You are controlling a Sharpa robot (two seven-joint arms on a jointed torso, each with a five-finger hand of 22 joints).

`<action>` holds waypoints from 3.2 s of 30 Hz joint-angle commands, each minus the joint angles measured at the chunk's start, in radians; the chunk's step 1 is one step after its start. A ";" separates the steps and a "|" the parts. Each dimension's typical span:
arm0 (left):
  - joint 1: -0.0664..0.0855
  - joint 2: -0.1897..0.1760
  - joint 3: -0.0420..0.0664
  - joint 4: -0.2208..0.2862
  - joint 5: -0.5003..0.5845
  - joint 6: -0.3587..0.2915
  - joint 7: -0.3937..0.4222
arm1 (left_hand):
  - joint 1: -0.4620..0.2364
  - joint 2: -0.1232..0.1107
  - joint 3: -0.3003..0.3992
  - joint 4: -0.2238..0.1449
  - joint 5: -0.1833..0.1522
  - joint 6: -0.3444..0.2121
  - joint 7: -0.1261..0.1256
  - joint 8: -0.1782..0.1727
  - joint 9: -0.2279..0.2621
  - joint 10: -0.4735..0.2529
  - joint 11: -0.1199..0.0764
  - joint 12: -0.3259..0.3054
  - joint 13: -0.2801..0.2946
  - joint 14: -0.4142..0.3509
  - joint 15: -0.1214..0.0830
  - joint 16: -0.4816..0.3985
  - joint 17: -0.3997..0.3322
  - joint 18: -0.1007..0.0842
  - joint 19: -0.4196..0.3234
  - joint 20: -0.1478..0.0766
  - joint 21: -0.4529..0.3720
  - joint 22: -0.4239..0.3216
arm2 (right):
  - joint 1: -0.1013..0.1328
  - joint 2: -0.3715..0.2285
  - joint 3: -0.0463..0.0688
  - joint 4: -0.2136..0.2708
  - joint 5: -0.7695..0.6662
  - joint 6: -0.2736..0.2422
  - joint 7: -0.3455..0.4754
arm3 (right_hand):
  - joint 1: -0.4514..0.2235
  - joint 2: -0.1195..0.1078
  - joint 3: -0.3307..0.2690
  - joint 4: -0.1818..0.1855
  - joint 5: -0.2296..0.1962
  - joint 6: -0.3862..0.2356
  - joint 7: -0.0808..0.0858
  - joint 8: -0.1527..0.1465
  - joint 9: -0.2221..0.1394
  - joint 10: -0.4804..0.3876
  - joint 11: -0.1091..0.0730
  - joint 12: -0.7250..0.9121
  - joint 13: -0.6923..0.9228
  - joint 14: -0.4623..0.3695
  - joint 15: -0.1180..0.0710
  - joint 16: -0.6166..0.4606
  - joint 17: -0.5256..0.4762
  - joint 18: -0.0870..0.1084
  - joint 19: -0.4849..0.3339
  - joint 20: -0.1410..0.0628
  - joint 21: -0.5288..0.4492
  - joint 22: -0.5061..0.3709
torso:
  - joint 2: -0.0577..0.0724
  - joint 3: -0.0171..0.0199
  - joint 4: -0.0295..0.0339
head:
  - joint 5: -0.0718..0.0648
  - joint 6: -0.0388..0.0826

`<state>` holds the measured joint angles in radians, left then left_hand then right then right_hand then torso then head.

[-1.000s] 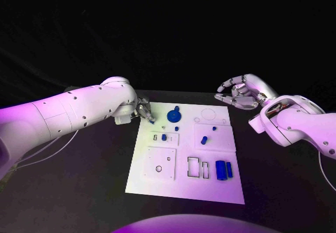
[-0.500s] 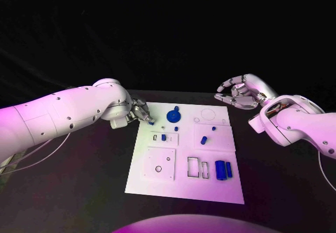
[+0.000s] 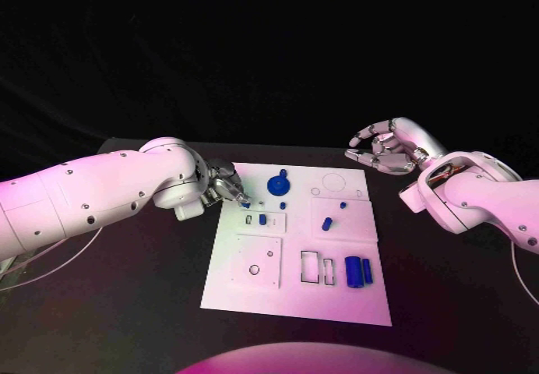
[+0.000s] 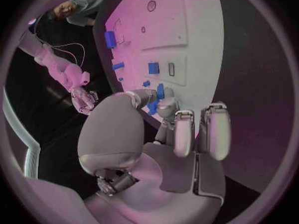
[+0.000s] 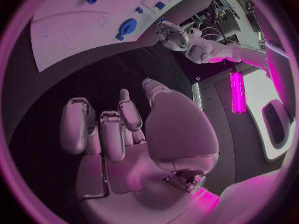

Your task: Assemble the parts on the task board

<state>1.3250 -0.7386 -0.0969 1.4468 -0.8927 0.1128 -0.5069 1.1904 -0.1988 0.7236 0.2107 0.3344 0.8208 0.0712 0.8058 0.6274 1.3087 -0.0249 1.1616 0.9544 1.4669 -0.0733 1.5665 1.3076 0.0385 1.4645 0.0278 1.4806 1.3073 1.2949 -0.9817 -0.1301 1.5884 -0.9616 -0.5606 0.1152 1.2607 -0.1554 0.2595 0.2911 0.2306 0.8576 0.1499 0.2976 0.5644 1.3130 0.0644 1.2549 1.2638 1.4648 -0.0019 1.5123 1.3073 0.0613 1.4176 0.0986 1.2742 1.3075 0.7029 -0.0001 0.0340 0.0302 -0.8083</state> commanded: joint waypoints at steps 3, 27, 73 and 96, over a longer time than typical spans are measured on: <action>-0.011 -0.002 -0.002 0.024 -0.098 -0.068 0.014 | -0.023 -0.001 0.137 -0.125 0.000 0.020 -0.024 0.015 0.072 0.014 -0.002 0.014 0.014 0.104 -0.010 0.004 0.263 -0.004 0.037 -0.010 0.007 0.113 | -0.002 0.001 0.000 -0.001 -0.010 0.009 0.008 | -0.004 0.003 -0.005 -0.003 0.005 -0.001 -0.006 0.003 0.001 -0.004 -0.002 -0.003 -0.001 0.074 -0.007 -0.004 0.135 0.008 -0.006 -0.001 -0.005 0.079 | 0.001 -0.0005 -0.0011 | 0.004 -0.003; -0.036 0.020 -0.023 0.041 -0.217 -0.004 -0.011 | -0.048 -0.002 0.147 -0.125 -0.005 0.026 -0.031 0.038 0.077 0.025 -0.008 0.024 0.021 0.104 -0.015 0.004 0.263 -0.005 0.040 -0.014 0.011 0.120 | -0.004 0.001 0.000 -0.001 -0.008 0.010 0.011 | -0.006 0.003 -0.007 -0.002 0.007 -0.001 -0.006 0.005 0.001 -0.004 -0.002 -0.003 -0.001 0.074 -0.007 -0.004 0.135 0.008 -0.005 -0.001 -0.005 0.079 | 0.001 0.0011 -0.0028 | 0.008 -0.012; -0.042 0.018 -0.034 0.054 -0.251 0.051 -0.019 | -0.054 0.002 0.153 -0.128 -0.005 0.028 -0.034 0.048 0.080 0.028 -0.011 0.028 0.024 0.104 -0.017 0.004 0.263 -0.006 0.042 -0.016 0.013 0.124 | -0.004 0.000 0.000 -0.001 -0.008 0.010 0.012 | -0.008 0.004 -0.007 -0.001 0.008 0.000 -0.006 0.006 0.002 -0.006 -0.002 -0.005 -0.003 0.074 -0.007 -0.005 0.134 0.009 -0.007 -0.001 -0.008 0.077 | 0.002 0.0008 -0.0017 | 0.006 -0.017; -0.042 0.032 -0.034 0.034 -0.235 0.065 -0.021 | -0.179 -0.017 0.080 -0.065 -0.014 0.043 -0.051 0.074 0.065 0.040 -0.023 0.048 0.042 0.104 -0.028 0.004 0.263 -0.010 0.049 -0.021 0.021 0.141 | -0.004 -0.001 0.000 -0.001 -0.008 0.008 0.013 | -0.008 0.004 -0.007 -0.001 0.008 0.000 -0.006 0.006 0.002 -0.006 -0.002 -0.005 -0.003 0.074 -0.007 -0.005 0.134 0.009 -0.007 -0.001 -0.008 0.077 | 0.002 0.0013 -0.0024 | 0.005 -0.024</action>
<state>1.2882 -0.7104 -0.1273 1.4805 -1.1384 0.1432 -0.5199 1.0202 -0.2184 0.8099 0.1432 0.3249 0.8427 0.0418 0.8832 0.6953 1.3463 -0.0481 1.2046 0.9958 1.4668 -0.0946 1.5665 1.3073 0.0386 1.4631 0.0124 1.4960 1.3073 1.2918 -0.9827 -0.1304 1.5869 -0.9614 -0.5598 0.1198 1.2607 -0.1554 0.2568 0.2883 0.2344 0.8576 0.1499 0.2975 0.5653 1.3130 0.0644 1.2549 1.2622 1.4647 -0.0019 1.5123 1.3075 0.0613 1.4176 0.0987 1.2701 1.3073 0.7044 0.0010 0.0315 0.0358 -0.8306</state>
